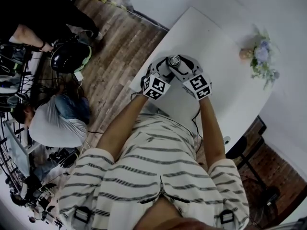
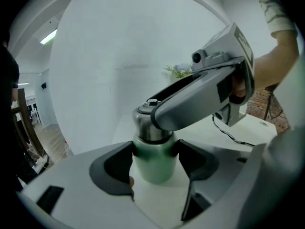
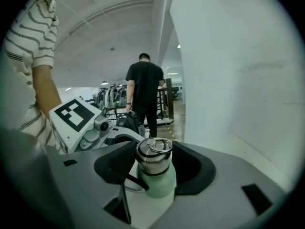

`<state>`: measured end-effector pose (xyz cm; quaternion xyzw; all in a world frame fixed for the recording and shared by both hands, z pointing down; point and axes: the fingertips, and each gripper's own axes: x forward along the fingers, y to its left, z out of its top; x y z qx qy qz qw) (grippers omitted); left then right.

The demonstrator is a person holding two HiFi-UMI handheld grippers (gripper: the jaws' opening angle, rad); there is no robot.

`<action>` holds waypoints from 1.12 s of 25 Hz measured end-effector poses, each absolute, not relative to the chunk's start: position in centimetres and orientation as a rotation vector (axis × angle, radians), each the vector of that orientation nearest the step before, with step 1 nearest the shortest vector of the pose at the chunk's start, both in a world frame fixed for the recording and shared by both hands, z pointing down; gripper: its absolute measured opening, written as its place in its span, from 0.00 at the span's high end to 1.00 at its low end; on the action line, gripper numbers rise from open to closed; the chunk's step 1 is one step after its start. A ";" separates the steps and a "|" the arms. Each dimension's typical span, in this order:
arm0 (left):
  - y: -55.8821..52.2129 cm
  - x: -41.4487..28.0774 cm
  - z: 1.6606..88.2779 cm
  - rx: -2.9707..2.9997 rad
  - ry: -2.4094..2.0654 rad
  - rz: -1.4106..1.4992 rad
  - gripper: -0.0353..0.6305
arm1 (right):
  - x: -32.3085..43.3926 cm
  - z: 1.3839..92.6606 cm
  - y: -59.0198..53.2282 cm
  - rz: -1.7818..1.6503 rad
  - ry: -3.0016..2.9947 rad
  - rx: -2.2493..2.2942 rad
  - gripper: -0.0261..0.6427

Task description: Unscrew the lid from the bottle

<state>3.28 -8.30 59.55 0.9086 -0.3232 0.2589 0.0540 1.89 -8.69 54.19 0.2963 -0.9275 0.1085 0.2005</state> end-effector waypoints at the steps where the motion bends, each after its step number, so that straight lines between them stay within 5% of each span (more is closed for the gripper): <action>1: -8.3 3.3 59.6 2.761 -0.982 0.788 0.50 | 1.8 54.1 -8.6 0.275 -2.603 0.754 0.59; 14: -8.3 3.5 59.9 2.760 -0.970 0.800 0.50 | 1.5 54.4 -7.9 0.076 -2.536 -0.024 0.59; 28: -8.4 3.4 59.8 2.760 -0.969 0.798 0.50 | 1.3 54.3 -7.6 0.130 -2.499 -0.052 0.55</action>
